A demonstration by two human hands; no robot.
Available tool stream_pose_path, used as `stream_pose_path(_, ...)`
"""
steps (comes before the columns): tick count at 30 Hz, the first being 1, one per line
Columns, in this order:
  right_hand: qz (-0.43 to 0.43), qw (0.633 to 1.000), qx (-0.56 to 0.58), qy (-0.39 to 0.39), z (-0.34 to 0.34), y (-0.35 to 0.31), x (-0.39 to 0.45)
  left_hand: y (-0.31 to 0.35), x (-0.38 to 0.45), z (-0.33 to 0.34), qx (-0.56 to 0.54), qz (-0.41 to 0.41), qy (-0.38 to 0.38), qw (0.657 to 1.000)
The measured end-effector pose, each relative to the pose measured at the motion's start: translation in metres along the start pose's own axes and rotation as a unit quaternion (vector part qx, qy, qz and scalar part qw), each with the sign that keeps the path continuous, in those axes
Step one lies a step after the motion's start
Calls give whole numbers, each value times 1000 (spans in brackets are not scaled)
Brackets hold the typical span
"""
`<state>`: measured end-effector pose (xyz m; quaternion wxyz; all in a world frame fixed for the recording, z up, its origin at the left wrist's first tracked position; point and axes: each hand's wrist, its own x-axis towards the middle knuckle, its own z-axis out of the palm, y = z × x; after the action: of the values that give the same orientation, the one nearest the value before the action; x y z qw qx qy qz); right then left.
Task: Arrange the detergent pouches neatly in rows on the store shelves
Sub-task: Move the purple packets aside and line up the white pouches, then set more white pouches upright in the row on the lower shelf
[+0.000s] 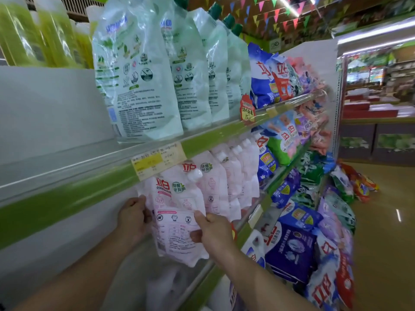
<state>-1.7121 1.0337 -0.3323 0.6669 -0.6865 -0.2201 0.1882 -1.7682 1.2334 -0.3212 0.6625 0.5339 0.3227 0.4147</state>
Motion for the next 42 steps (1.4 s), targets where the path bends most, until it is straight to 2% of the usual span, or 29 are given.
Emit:
stream_pose_path(10,-23,1000,5,-3,-15,7,18,-4,0,25,-70,-26,-33,997)
stream_pose_path(25,-30,999,20,5,-11,10,4,-1,6,11,-30,-33,-79,996)
stream_pose_path(29,-65,996,19,60,-13,4,-12,-1,-7,2,1,-18,-43,999)
stream_pose_path(31,-74,993,-3,96,-16,3,-24,1,-23,-9,30,-20,-38,999)
stream_pose_path(33,-61,993,10,96,-16,0,-40,7,-47,-23,47,-19,-34,998)
stream_pose_path(38,-42,997,-29,64,-8,-14,-99,31,-129,-70,84,-15,-16,996)
stream_pose_path(42,-22,998,-62,3,-1,-20,-162,49,-206,-112,90,-25,0,996)
